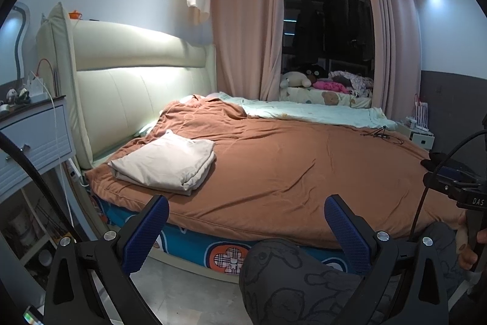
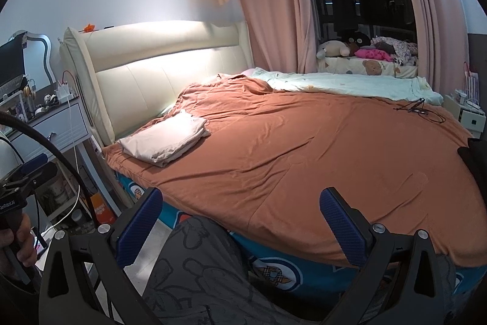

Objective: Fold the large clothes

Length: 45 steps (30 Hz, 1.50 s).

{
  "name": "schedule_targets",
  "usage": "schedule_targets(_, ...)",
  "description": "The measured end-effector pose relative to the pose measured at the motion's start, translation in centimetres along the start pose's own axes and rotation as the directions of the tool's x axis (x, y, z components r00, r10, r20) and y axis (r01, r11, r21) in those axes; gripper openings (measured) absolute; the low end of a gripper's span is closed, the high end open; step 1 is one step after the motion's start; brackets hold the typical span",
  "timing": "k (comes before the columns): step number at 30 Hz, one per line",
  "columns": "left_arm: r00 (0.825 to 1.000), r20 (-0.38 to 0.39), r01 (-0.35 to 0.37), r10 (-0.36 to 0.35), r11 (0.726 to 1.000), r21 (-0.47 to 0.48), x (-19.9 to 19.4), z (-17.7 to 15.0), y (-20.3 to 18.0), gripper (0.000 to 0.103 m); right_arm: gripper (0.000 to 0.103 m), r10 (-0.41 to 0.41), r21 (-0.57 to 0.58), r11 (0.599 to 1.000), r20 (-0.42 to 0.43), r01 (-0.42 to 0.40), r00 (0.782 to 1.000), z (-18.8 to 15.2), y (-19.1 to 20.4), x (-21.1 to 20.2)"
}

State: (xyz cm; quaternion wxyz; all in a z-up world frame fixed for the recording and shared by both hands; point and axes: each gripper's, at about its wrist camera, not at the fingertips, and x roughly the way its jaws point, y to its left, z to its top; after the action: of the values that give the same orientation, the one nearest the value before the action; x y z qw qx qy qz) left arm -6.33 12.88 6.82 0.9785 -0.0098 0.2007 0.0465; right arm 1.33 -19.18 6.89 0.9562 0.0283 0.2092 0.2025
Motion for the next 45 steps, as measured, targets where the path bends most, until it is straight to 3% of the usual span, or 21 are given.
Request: schedule_targets(45, 1.0, -0.002, -0.017, 0.017, 1.0, -0.003, 0.07, 0.09, 0.25, 0.103, 0.103, 0.01, 0.044, 0.999, -0.012, -0.01, 1.0, 0.01, 0.39, -0.23)
